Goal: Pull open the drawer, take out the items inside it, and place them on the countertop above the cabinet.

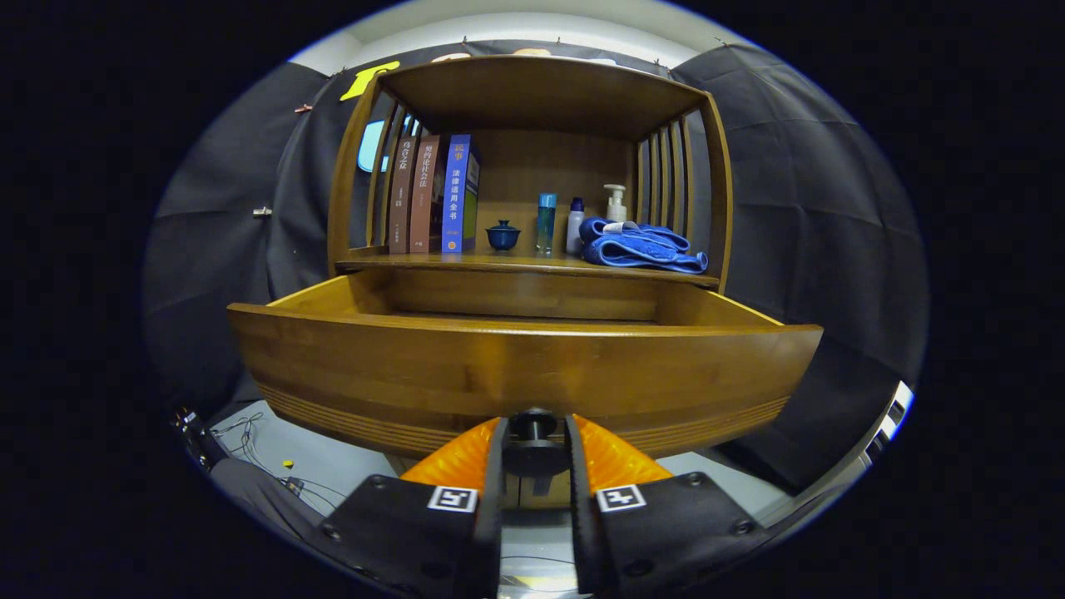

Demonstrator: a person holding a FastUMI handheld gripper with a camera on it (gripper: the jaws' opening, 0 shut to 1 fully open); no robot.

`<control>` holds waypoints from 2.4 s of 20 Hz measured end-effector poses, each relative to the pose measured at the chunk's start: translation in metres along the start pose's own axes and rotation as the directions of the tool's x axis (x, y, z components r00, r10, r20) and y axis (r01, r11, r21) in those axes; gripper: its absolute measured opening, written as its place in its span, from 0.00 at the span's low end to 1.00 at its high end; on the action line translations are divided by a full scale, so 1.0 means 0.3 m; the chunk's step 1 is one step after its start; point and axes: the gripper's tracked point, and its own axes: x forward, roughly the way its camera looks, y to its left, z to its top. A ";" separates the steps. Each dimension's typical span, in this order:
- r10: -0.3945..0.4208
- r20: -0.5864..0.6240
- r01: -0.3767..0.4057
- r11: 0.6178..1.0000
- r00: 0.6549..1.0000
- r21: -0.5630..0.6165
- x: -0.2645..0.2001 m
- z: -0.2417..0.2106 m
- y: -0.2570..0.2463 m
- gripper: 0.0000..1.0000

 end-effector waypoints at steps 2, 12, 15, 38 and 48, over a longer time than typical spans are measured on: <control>0.006 0.030 -0.006 1.000 1.000 0.022 -0.024 0.034 -0.008 0.53; 0.004 0.265 -0.016 0.999 0.964 0.044 -0.204 0.443 -0.066 0.99; 0.005 0.262 0.006 0.999 0.965 -0.043 -0.191 0.570 -0.110 0.99; 0.101 -0.710 -0.149 0.989 0.697 -0.006 0.399 0.185 -0.029 1.00; 0.083 -0.885 -0.051 0.996 0.457 0.067 0.388 0.010 -0.021 0.74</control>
